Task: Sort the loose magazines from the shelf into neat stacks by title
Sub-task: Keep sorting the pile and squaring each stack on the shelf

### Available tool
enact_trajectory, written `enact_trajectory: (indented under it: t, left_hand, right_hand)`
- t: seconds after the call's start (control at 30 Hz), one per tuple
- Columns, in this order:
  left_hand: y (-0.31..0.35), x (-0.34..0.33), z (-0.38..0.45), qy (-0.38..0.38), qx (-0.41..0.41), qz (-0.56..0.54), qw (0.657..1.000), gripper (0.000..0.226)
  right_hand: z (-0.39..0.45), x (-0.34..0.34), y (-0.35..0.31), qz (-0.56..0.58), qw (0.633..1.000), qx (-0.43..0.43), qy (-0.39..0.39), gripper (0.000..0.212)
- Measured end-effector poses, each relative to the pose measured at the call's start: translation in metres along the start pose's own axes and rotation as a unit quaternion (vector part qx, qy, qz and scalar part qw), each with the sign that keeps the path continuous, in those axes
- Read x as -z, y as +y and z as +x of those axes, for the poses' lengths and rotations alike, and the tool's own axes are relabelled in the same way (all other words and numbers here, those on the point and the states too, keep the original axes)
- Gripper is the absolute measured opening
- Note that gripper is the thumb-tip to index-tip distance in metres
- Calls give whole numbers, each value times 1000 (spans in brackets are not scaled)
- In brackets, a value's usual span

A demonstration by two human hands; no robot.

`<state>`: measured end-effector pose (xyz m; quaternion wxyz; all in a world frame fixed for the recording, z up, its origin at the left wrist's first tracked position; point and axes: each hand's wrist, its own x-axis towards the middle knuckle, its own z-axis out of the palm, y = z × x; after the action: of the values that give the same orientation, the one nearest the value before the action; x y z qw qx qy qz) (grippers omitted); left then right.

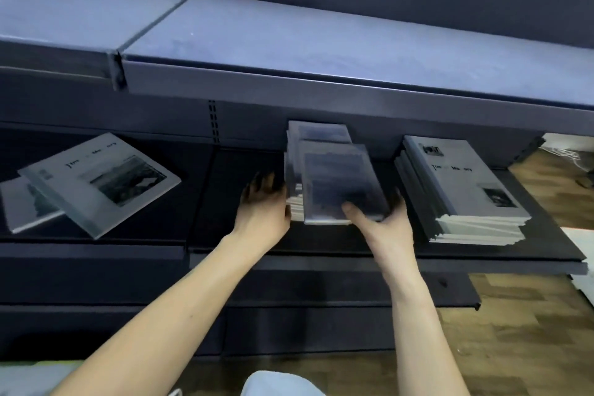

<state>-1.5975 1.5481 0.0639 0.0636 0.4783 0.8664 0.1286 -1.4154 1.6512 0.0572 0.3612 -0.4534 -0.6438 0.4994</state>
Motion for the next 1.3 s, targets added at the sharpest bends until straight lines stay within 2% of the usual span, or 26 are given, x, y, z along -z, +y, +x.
enact_trajectory:
  t: [0.07, 0.2, 0.37, 0.53, 0.7, 1.0, 1.13, 1.23, 1.3]
  left_hand:
    - [5, 4, 2, 0, 6, 5, 1000, 58]
    - [11, 8, 11, 8, 28, 7, 1000, 56]
    - [19, 13, 16, 10, 42, 13, 999, 57]
    - [25, 16, 22, 16, 50, 19, 998, 51]
    - [25, 19, 27, 7, 66, 19, 998, 44]
    - [29, 21, 26, 9, 67, 13, 998, 46]
    - [27, 15, 24, 7, 81, 20, 996, 43]
    - [23, 10, 19, 4, 93, 27, 995, 42]
    - [21, 6, 14, 6, 95, 34, 995, 43]
  right_hand:
    - [6, 2, -1, -75, 997, 19, -9, 109]
    - [16, 3, 0, -132, 988, 82, -14, 99]
    - [30, -7, 12, -178, 974, 130, 49, 88]
    - [50, -22, 25, -243, 954, 163, 67, 90]
    - [60, -29, 19, -205, 966, 154, 41, 85]
    - [68, -34, 22, -151, 977, 150, 9, 82]
    - [58, -30, 26, -139, 976, 168, 21, 86]
    - [45, -31, 21, -126, 969, 210, 34, 72]
    - [34, -37, 13, -137, 958, 254, 10, 62]
